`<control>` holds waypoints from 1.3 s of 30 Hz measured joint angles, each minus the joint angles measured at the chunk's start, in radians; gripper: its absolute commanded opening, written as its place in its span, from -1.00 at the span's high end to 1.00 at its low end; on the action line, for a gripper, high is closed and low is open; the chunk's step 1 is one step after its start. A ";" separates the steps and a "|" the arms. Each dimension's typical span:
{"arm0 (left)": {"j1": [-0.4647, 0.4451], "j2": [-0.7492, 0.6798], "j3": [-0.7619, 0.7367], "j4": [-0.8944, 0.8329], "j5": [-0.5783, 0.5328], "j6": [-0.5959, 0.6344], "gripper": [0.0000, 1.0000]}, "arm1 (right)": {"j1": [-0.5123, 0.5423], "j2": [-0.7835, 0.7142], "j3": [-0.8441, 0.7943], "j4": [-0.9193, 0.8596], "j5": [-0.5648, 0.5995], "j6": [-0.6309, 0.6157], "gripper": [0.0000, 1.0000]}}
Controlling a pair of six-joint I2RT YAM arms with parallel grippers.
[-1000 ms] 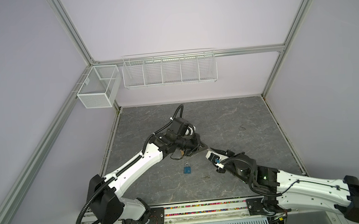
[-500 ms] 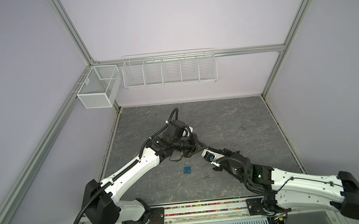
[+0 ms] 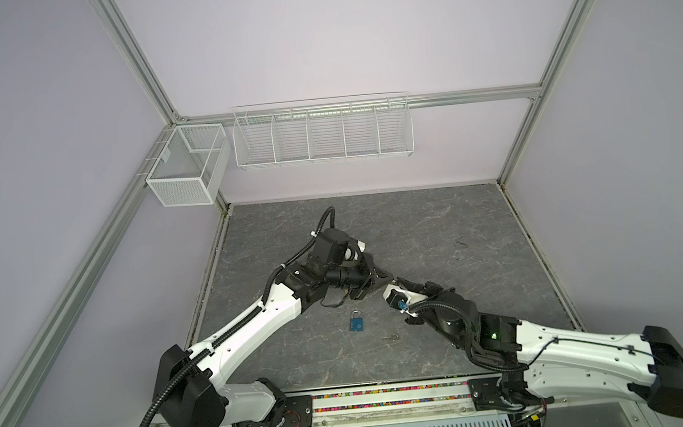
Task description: Unlock with the key
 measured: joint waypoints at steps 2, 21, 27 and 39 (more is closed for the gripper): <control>0.000 0.000 -0.001 0.005 0.000 -0.001 1.00 | 0.003 0.005 0.009 0.002 -0.003 -0.008 0.65; 0.025 -0.013 -0.017 0.023 0.014 -0.035 1.00 | 0.009 0.026 0.014 0.013 0.014 -0.014 0.65; 0.029 -0.017 -0.024 0.028 0.014 -0.043 1.00 | 0.010 0.026 0.014 0.013 0.019 -0.018 0.75; 0.034 -0.022 -0.052 0.106 0.021 -0.071 -0.65 | 0.011 0.023 0.014 0.006 0.006 -0.025 0.86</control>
